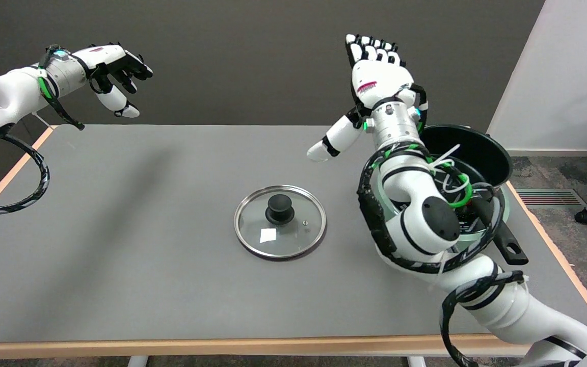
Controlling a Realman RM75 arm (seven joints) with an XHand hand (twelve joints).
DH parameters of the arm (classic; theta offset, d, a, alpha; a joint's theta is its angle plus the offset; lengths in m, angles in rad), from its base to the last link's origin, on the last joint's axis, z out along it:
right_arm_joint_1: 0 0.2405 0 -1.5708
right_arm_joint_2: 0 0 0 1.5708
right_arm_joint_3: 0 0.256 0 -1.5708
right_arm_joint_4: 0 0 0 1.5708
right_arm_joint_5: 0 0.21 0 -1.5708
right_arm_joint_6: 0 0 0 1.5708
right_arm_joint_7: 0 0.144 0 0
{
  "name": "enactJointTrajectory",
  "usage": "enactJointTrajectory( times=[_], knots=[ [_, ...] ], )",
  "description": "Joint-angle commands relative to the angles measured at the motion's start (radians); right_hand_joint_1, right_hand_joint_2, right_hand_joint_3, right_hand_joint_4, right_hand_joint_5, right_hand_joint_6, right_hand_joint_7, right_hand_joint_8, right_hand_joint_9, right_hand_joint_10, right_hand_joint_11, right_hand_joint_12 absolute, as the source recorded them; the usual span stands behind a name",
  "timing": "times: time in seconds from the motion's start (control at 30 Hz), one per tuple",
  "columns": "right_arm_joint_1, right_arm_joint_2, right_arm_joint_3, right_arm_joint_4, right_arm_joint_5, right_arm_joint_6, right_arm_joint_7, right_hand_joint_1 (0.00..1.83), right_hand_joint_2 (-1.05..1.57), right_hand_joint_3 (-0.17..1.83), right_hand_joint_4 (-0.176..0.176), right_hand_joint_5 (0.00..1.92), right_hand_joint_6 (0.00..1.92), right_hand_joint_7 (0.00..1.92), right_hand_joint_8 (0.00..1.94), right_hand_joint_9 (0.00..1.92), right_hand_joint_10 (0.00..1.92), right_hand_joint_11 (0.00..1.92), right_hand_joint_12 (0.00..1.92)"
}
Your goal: Pick up the pot lid.
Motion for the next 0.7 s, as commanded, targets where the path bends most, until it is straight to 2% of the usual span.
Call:
enactJointTrajectory(
  times=[0.03, 0.23, 0.7],
  knots=[
    [0.032, 0.034, 0.069, 0.001, 0.183, 0.138, 0.005, 0.98, -0.34, 0.60, 0.031, 0.03, 0.03, 0.03, 0.03, 0.03, 0.03, 0.03, 0.03],
    [0.035, 0.054, 0.071, 0.003, 0.224, 0.155, 0.005, 0.99, -0.35, 0.61, 0.030, 0.03, 0.03, 0.03, 0.03, 0.03, 0.03, 0.03, 0.03],
    [0.027, 0.096, 0.154, 0.003, 0.515, 0.322, 0.002, 0.99, -0.34, 0.60, 0.018, 0.04, 0.04, 0.04, 0.04, 0.04, 0.04, 0.04, 0.04]
  ],
)
